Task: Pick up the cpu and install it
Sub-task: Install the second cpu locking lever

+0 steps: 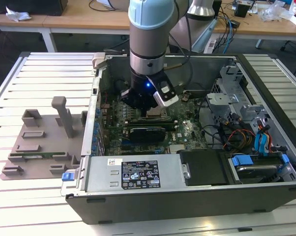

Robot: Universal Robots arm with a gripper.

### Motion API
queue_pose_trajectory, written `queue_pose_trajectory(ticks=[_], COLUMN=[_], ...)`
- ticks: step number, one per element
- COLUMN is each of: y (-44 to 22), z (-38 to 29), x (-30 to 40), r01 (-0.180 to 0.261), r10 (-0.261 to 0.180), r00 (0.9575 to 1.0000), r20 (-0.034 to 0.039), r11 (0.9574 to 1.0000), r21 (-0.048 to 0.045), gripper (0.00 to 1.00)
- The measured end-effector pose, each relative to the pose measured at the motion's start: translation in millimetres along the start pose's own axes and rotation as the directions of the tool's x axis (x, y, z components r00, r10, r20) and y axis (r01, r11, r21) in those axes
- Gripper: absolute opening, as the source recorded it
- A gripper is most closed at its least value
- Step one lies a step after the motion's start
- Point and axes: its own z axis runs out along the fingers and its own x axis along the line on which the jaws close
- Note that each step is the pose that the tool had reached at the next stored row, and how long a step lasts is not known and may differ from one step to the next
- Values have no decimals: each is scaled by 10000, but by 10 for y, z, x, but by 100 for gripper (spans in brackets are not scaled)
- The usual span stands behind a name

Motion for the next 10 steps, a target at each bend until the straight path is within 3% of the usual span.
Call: queue_pose_trajectory(ticks=[1,2,5,6,8,9,10], y=[9,19,41,50,60,71,79], z=[-3,-3,-3,-3,-5,-8,-10], x=[-1,-2,-9,-14,-21,-29,-36], r01=[1,1,1,1,2,3,4], r10=[0,0,1,2,3,4,4], r00=[10000,10000,10000,10000,10000,10000,10000], r20=[-13,-21,-38,-48,-59,-69,-76], r11=[9998,9994,9982,9973,9962,9948,9939], r21=[211,345,600,729,871,1015,1102], gripper=[11,11,11,11,11,11,11])
